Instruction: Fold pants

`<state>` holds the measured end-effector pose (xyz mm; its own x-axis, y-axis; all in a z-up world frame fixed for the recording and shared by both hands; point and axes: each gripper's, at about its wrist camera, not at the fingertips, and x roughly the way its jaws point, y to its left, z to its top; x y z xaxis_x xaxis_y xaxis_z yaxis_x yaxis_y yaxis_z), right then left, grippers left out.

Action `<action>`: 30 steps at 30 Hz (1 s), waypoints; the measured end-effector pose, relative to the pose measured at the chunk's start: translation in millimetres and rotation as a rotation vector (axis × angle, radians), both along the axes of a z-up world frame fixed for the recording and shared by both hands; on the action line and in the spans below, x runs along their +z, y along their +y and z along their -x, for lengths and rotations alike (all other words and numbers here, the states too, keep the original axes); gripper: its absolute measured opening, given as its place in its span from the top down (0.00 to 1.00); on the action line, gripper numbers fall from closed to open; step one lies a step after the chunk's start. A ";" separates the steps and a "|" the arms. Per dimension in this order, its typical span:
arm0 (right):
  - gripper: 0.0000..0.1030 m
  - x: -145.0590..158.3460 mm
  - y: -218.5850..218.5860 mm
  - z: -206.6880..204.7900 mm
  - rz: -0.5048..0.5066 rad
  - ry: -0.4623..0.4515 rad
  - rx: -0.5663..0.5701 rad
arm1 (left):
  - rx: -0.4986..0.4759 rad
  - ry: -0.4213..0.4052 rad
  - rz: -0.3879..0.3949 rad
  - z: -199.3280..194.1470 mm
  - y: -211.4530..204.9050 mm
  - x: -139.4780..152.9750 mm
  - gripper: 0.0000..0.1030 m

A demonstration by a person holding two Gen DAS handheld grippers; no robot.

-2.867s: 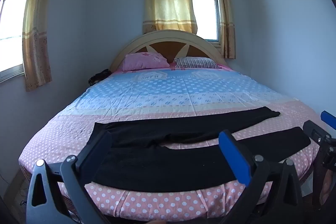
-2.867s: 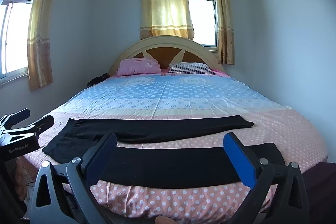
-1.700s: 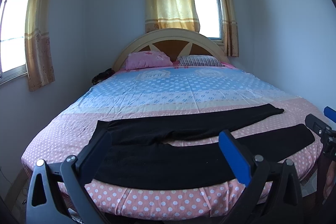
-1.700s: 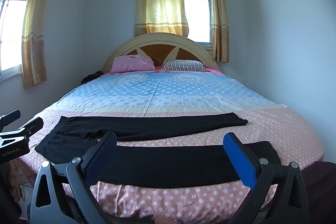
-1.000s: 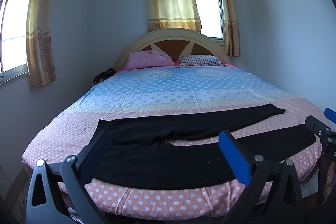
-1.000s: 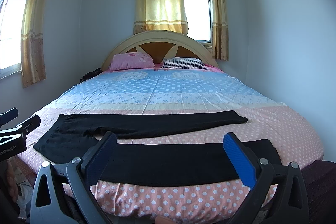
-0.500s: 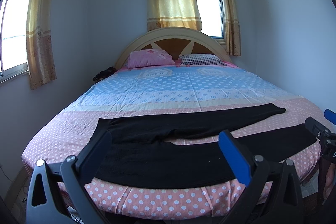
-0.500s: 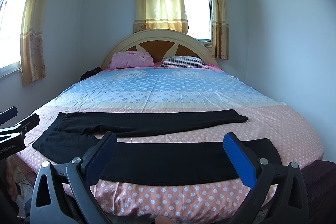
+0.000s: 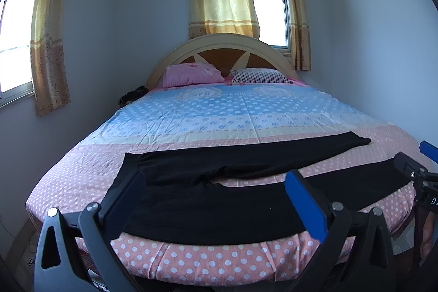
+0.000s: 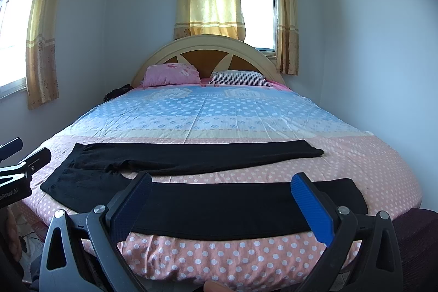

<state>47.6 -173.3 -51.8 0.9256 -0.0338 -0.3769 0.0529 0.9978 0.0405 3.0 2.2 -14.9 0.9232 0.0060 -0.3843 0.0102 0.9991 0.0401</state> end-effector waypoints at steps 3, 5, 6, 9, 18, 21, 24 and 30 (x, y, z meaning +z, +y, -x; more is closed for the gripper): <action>0.01 -3.8 -0.2 -2.2 0.000 0.008 -0.001 | 0.003 0.009 -0.002 -3.1 -0.3 -3.2 0.00; 0.01 -6.5 -0.5 -4.8 0.000 0.015 0.002 | 0.003 0.020 0.001 -7.0 0.3 -5.9 0.00; 0.01 -8.2 -0.8 -6.0 -0.002 0.018 0.006 | 0.002 0.028 0.005 -9.7 1.1 -7.5 0.00; 0.01 -14.9 -1.9 -11.1 -0.013 0.037 0.017 | -0.004 0.051 0.016 -16.1 3.3 -13.9 0.00; 0.01 -45.5 -22.8 -46.1 -0.051 0.128 0.042 | 0.062 0.143 0.009 -83.6 50.2 -42.1 0.00; 0.01 -54.2 -41.8 -64.4 -0.072 0.153 0.021 | 0.149 0.198 0.045 -130.6 101.2 -48.4 0.00; 0.09 -60.8 -67.3 -86.3 -0.099 0.182 0.007 | 0.231 0.249 0.065 -179.1 156.3 -59.0 0.00; 0.41 -82.2 -115.5 -147.0 -0.132 0.308 0.021 | 0.277 0.378 0.047 -249.5 233.1 -86.7 0.17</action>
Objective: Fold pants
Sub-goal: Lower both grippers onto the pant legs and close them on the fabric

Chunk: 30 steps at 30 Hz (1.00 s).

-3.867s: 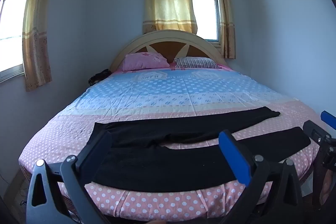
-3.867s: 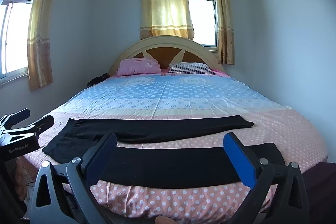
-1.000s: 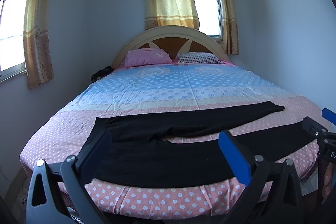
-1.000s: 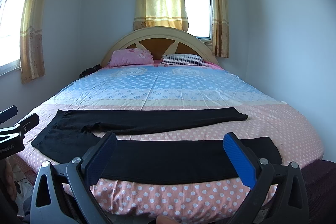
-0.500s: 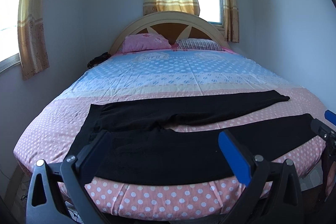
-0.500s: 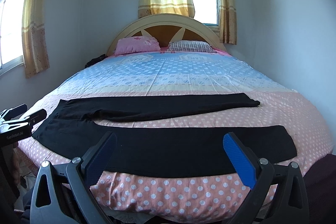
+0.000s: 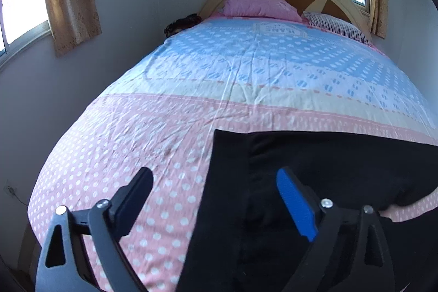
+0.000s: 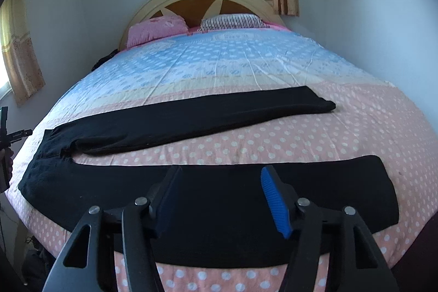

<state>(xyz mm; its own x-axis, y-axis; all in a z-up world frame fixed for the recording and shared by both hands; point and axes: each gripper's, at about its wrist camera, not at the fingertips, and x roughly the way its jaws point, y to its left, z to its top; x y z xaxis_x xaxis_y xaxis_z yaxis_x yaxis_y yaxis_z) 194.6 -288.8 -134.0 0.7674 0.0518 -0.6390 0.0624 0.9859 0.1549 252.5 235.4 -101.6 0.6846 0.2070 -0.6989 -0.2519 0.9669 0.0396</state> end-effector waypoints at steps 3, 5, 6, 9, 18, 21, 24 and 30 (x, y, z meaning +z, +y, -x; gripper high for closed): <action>0.41 -5.3 -24.4 -28.3 0.021 0.034 -0.047 | -0.022 0.040 0.060 -26.4 19.3 -13.9 0.29; 0.41 -4.8 -39.7 -43.2 0.017 0.045 -0.073 | -0.044 0.064 0.079 -42.9 19.9 -24.1 0.38; 0.41 -3.9 -47.8 -52.1 0.017 0.048 -0.087 | -0.056 0.079 0.079 -50.3 18.0 -29.3 0.38; 0.41 -1.6 -67.7 -74.5 0.017 0.056 -0.112 | -0.088 0.115 0.072 -73.4 13.2 -44.4 0.48; 0.41 -13.5 -142.9 -138.7 -0.053 0.134 -0.223 | -0.130 0.161 0.053 -94.0 8.2 -63.0 0.63; 0.41 -15.9 -161.3 -160.9 -0.054 0.155 -0.252 | -0.136 0.159 0.058 -92.6 8.8 -63.1 0.68; 0.41 -15.8 -171.3 -180.9 -0.023 0.164 -0.261 | -0.134 0.157 0.042 -92.3 8.1 -60.9 0.82; 0.41 -25.3 -179.2 -230.3 0.052 0.210 -0.232 | -0.144 0.150 0.015 -93.0 6.3 -61.8 0.89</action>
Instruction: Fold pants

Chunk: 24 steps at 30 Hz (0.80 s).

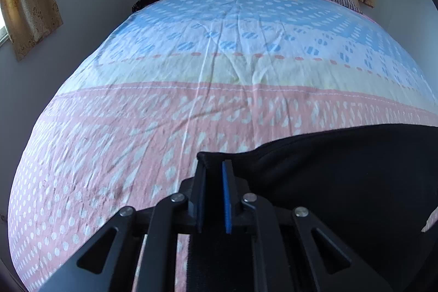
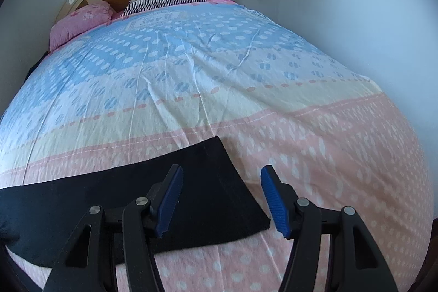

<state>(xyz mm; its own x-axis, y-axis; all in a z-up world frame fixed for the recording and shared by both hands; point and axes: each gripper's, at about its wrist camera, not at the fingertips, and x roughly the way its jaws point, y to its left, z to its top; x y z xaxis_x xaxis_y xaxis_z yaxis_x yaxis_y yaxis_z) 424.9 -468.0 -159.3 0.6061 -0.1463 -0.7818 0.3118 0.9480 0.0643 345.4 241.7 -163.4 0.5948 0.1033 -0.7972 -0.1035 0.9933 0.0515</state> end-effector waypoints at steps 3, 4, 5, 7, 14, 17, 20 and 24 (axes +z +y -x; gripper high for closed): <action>0.41 -10.3 -10.2 -22.3 -0.067 0.019 -0.004 | -0.002 0.004 -0.029 -1.4 -3.2 -1.6 0.89; 0.41 -13.0 -12.0 -28.6 -0.068 0.024 -0.004 | 0.001 0.008 -0.031 -2.2 -3.2 -1.3 0.89; 0.41 -16.3 -12.9 -34.4 -0.069 0.032 0.001 | 0.003 0.011 -0.031 -3.5 -3.3 -1.1 0.88; 0.41 -25.3 -15.5 -48.5 -0.074 0.057 0.008 | 0.012 0.020 -0.033 -5.6 -3.2 -1.6 0.87; 0.54 -50.8 -18.9 -70.6 -0.125 0.111 0.042 | -0.005 0.033 -0.082 -6.8 -10.3 -2.6 0.84; 0.82 -50.4 -9.6 -68.2 -0.088 0.100 0.086 | -0.036 0.029 -0.137 -5.2 -17.6 -3.7 0.85; 0.89 -44.1 -4.8 -63.8 -0.065 0.089 0.096 | -0.041 0.030 -0.157 -6.2 -19.3 -3.3 0.90; 0.91 -23.7 -4.1 -43.2 -0.071 0.018 0.090 | -0.036 0.001 -0.122 -2.5 -16.5 8.6 0.92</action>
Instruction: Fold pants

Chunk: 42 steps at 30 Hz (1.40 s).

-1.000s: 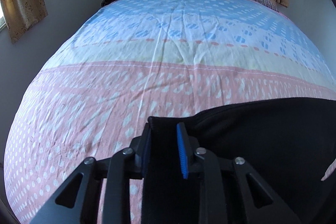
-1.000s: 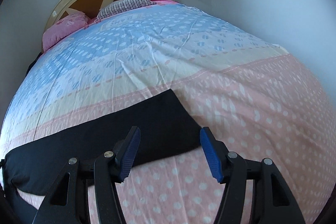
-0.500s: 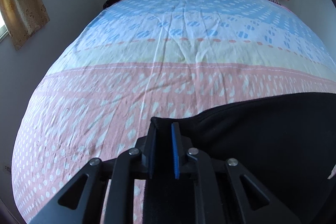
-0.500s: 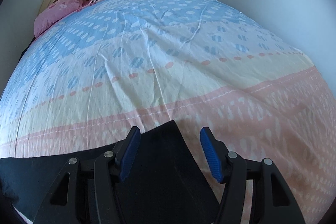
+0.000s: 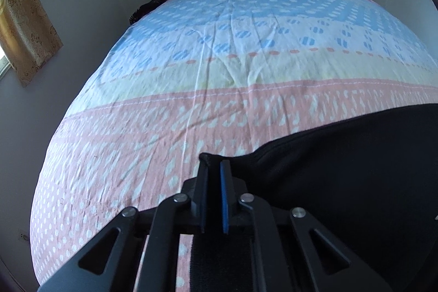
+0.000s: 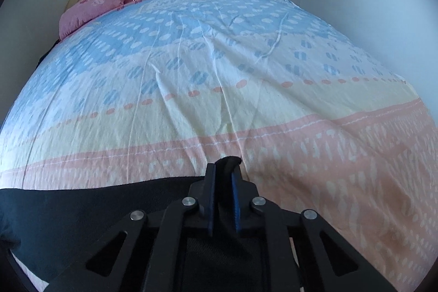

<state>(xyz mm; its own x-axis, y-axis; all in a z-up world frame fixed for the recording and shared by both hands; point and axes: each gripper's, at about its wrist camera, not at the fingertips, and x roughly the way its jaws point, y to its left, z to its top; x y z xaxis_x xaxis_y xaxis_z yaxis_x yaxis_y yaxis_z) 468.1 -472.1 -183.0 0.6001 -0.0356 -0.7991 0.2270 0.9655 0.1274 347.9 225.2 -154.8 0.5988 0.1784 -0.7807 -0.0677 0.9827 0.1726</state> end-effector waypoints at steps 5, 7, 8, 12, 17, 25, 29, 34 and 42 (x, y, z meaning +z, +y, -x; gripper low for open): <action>0.92 33.5 -6.3 46.2 -0.038 -0.111 -0.024 | -0.009 -0.092 0.062 20.8 6.9 26.9 0.92; 0.92 46.4 -8.4 71.7 -0.059 -0.153 -0.031 | -0.018 -0.124 0.107 30.9 10.7 35.9 0.92; 0.93 51.4 -8.6 82.3 -0.066 -0.168 -0.032 | -0.022 -0.140 0.128 36.3 12.5 40.0 0.92; 0.93 68.6 -7.0 135.4 -0.094 -0.235 -0.038 | -0.037 -0.212 0.196 63.6 16.5 53.6 0.93; 0.93 72.6 -9.3 197.5 -0.112 -0.278 -0.053 | -0.069 -0.253 0.229 101.0 17.9 60.0 0.93; 0.93 46.2 -26.0 270.0 -0.131 -0.241 -0.101 | -0.080 -0.283 0.284 154.0 34.0 49.1 0.93; 0.93 23.9 -29.2 294.2 -0.131 -0.185 -0.101 | -0.090 -0.242 0.286 174.5 33.2 25.9 0.93; 0.90 19.3 -25.6 309.2 -0.117 -0.160 -0.106 | -0.090 -0.201 0.243 189.1 28.4 -2.3 0.93; 0.50 93.9 70.3 318.8 0.108 -0.267 0.054 | -0.091 -0.223 0.189 203.5 23.1 -8.2 0.94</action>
<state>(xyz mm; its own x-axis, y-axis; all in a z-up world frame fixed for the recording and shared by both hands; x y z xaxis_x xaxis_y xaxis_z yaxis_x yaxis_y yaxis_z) 149.3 -401.9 -89.2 0.7920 -0.0742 -0.6060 0.1472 0.9865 0.0716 144.4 248.3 -163.0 0.7659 -0.0200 -0.6427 0.0069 0.9997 -0.0229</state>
